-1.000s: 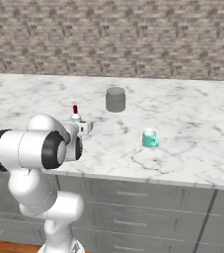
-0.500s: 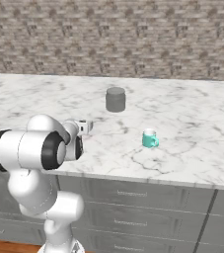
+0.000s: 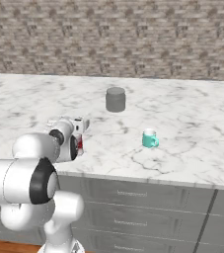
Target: Open the cabinet directly in front. Then move the liquor and the mug to the dining counter with the jar on it.
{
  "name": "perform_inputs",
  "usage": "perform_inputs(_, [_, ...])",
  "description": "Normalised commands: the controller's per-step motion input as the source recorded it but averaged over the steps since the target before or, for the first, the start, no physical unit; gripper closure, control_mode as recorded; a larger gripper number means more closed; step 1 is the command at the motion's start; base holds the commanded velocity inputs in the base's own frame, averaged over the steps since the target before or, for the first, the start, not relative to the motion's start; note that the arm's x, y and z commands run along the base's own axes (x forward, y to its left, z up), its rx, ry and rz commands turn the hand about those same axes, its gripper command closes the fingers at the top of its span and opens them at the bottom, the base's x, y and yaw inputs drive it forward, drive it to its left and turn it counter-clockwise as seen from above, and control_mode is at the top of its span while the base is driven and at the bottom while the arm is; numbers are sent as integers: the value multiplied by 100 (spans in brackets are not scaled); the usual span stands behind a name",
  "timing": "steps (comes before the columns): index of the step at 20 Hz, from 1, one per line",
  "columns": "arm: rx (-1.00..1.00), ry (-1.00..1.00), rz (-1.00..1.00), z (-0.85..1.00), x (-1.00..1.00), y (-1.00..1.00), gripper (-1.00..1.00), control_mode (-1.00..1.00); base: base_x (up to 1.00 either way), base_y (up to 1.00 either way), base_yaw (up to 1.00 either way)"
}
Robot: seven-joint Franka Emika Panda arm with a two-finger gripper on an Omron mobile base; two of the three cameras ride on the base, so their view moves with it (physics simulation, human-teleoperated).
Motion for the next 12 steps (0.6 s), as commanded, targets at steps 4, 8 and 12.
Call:
perform_inputs(4, [3, 18, 0, 97, -100, -30, -100, -100, 0, 0, 0])
perform_inputs(8, [5, 12, 0, 78, -100, -57, -100, -100, 0, 0, 0])
perform_inputs(12, [0, 8, 0, 33, -100, -55, -100, -100, 0, 0, 0])
